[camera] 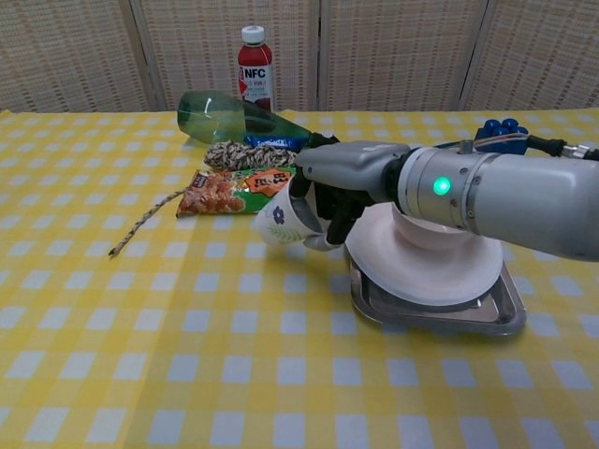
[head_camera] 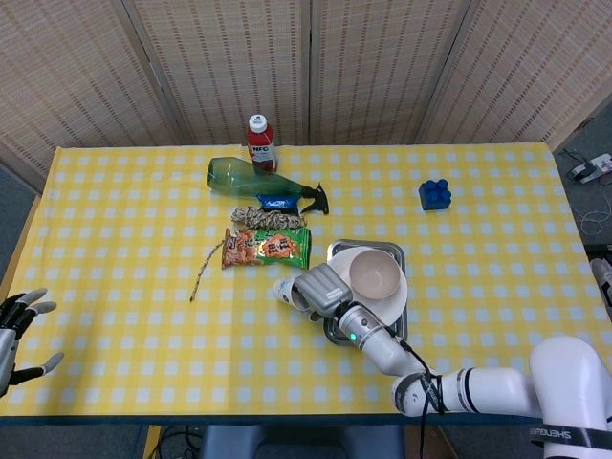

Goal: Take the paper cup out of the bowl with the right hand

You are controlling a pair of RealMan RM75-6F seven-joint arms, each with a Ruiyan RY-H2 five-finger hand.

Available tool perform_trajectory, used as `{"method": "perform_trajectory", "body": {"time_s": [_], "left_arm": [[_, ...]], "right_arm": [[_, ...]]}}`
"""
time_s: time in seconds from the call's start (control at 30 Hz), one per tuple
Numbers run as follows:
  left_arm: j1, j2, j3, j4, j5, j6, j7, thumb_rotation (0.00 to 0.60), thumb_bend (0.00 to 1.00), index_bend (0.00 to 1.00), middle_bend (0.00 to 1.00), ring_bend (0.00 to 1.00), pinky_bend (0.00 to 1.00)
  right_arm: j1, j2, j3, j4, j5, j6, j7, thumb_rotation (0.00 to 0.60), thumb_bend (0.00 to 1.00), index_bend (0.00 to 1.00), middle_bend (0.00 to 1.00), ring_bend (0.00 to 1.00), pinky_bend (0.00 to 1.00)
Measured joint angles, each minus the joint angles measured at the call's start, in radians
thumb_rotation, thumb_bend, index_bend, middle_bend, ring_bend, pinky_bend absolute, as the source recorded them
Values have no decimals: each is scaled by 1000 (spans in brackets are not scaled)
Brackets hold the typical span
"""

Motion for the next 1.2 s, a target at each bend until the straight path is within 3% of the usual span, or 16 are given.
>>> {"method": "perform_trajectory", "body": {"time_s": [0.53, 0.63, 0.77, 0.83, 0.97, 1.1, 1.2], "left_arm": [[-2, -1, -1, 2, -4, -9, 6, 600, 21, 351, 168, 141, 348], [-3, -2, -1, 4, -6, -12, 7, 600, 21, 351, 168, 141, 348], [-3, -5, 0, 6, -8, -15, 16, 600, 21, 351, 168, 141, 348], [-4, -8, 1, 7, -8, -16, 20, 600, 21, 350, 168, 141, 348], [-2, -15, 0, 10, -5, -10, 29, 600, 21, 351, 168, 142, 348], [-2, -27, -1, 16, 5, -1, 41, 600, 22, 351, 168, 144, 351], [-2, -40, 1, 23, 15, 3, 56, 600, 21, 352, 168, 145, 355]], "right_arm": [[-2, 33, -21, -28, -85, 59, 26, 600, 187, 341, 988, 1000, 1000], [-13, 64, -32, -68, -115, 108, -5, 600, 171, 340, 921, 990, 1000], [-40, 127, -59, -152, -132, 189, -95, 600, 145, 341, 766, 862, 998], [-61, 170, -82, -214, -131, 246, -166, 600, 137, 341, 681, 762, 961], [-123, 261, -145, -340, -136, 390, -307, 600, 136, 341, 545, 592, 777], [-241, 357, -237, -419, -203, 557, -354, 600, 137, 347, 497, 531, 655], [-338, 409, -300, -425, -299, 655, -318, 600, 137, 358, 491, 523, 634]]}}
